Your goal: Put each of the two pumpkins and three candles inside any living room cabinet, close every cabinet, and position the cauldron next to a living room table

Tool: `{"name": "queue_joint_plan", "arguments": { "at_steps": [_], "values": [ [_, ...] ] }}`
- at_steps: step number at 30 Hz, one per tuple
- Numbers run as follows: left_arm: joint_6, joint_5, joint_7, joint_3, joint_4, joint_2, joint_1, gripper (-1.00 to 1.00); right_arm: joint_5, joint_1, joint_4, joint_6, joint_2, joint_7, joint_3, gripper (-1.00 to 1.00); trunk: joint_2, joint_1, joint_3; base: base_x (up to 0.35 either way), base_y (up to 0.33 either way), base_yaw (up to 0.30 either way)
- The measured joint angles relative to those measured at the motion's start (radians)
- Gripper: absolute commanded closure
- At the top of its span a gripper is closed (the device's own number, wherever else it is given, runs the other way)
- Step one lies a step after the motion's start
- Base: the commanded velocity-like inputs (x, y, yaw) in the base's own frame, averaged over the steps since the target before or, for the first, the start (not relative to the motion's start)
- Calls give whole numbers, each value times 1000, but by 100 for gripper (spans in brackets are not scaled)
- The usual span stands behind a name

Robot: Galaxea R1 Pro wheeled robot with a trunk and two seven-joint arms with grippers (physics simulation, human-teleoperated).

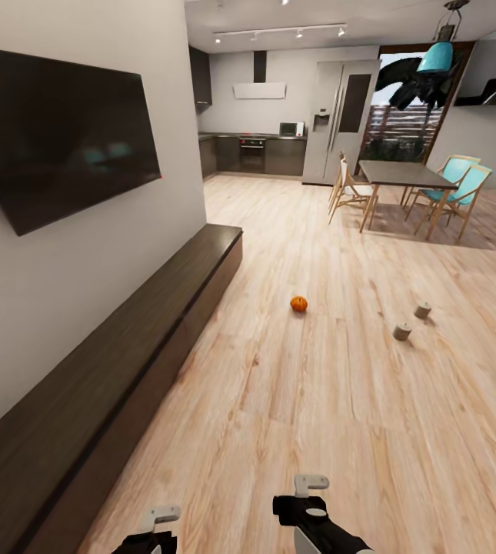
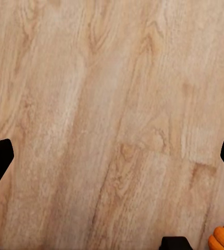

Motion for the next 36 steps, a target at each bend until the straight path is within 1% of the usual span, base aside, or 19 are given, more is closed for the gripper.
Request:
{"name": "queue_joint_plan", "arguments": {
  "at_steps": [36],
  "values": [
    [0,-1,0,-1,0,0,0,-100,0,0,3,1,0,0,0,-100,0,0,0,132,0,0]
  ]
}}
